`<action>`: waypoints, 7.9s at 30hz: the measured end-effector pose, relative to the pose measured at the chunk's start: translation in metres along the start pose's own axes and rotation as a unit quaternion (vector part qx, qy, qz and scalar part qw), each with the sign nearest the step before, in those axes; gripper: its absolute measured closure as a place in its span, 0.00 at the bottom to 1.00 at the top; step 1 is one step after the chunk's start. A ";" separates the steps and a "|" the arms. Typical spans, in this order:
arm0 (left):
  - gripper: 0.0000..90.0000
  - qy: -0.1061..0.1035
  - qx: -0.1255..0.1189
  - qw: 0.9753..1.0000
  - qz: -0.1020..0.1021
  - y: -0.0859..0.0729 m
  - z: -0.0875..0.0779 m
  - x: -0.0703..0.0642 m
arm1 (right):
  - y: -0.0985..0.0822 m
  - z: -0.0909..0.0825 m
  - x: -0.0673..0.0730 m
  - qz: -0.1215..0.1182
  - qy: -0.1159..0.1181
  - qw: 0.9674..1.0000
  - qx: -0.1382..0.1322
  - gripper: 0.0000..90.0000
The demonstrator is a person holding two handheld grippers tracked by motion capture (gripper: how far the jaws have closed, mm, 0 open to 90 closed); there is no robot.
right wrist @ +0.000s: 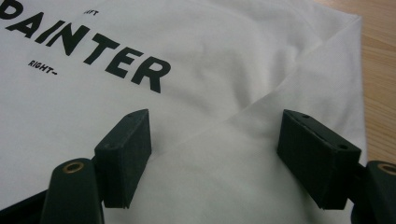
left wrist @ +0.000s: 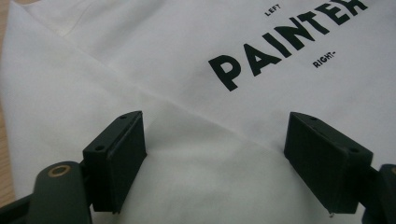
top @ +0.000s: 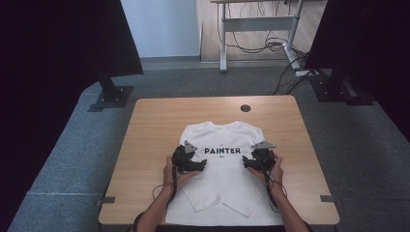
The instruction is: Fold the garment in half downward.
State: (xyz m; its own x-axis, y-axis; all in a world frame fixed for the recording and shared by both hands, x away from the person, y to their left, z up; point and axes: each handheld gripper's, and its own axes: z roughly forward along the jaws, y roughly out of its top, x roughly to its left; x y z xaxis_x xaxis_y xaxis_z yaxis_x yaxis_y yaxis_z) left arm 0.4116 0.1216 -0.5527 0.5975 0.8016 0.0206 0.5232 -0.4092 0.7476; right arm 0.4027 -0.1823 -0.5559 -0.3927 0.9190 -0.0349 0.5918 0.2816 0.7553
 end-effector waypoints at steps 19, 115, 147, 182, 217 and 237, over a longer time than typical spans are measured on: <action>0.19 -0.007 0.002 1.000 0.007 -0.007 -0.007 -0.003 | -0.006 -0.007 0.006 0.004 0.000 1.000 0.000 0.29; 0.26 0.018 0.033 0.999 -0.031 0.077 0.054 0.081 | -0.025 -0.030 0.034 -0.014 0.007 1.000 -0.004 0.31; 0.84 -0.010 0.013 0.999 -0.035 0.063 0.060 0.080 | -0.025 -0.030 0.035 -0.016 0.005 1.000 -0.005 0.31; 0.95 0.031 -0.040 0.998 -0.032 0.072 0.031 0.062 | -0.025 -0.030 0.035 -0.016 0.004 1.000 -0.005 0.31; 0.95 0.026 -0.046 0.998 -0.023 0.078 0.031 0.052 | 0.044 0.014 -0.004 -0.002 0.021 1.000 0.017 0.29; 0.95 0.021 -0.043 0.999 -0.022 0.081 0.031 0.051 | 0.089 0.072 -0.031 0.001 0.019 0.996 0.089 0.29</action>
State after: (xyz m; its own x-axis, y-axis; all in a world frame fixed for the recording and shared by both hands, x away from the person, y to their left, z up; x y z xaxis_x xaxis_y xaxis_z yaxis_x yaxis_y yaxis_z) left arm 0.5031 0.1154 -0.5123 0.5474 0.8368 0.0132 0.4929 -0.3352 0.8029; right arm 0.5184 -0.1656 -0.5348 -0.4164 0.9092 -0.0058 0.7066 0.3276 0.6271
